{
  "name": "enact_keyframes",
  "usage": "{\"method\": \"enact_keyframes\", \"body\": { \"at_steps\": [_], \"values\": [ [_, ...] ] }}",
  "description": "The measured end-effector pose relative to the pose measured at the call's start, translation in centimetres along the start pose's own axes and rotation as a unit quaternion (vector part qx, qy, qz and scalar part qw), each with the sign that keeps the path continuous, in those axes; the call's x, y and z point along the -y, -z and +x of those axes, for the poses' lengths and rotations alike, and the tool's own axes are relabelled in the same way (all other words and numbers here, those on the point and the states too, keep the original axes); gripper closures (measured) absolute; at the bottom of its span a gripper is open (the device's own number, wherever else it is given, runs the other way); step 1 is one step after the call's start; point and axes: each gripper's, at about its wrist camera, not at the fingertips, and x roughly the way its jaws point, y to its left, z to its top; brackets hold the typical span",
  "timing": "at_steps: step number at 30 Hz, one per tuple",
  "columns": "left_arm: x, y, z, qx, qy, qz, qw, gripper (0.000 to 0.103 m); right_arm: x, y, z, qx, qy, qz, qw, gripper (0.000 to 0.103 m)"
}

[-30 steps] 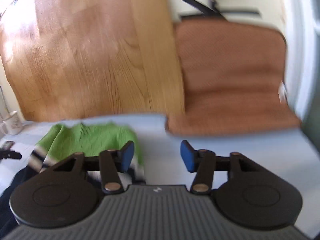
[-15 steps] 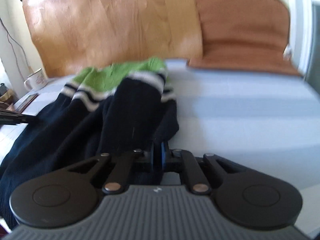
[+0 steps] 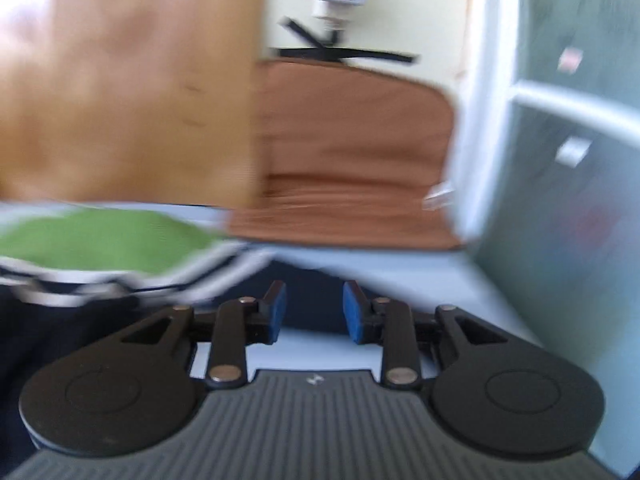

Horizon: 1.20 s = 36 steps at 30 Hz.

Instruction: Fold small clothes

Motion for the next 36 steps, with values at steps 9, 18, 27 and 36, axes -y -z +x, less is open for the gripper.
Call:
{"method": "enact_keyframes", "body": {
  "at_steps": [9, 18, 27, 36],
  "values": [
    [6.3, 10.3, -5.6, -0.050, 0.223, 0.112, 0.9671, 0.045, -4.2, 5.3, -0.9, -0.065, -0.181, 0.058, 0.980, 0.066],
    [3.7, 13.2, -5.9, -0.064, 0.226, 0.052, 0.9707, 0.094, -14.0, 0.1, 2.1, -0.059, -0.234, -0.044, 0.969, 0.092],
    [3.1, 13.2, -5.4, -0.067, 0.257, 0.031, 0.9636, 0.063, -13.9, -0.5, 2.2, -0.081, -0.225, -0.053, 0.969, 0.062],
    [4.5, 13.1, -5.1, -0.073, 0.274, 0.049, 0.9578, 0.058, -8.1, 6.4, -1.6, -0.165, -0.248, 0.087, 0.951, 0.032]
  ]
}}
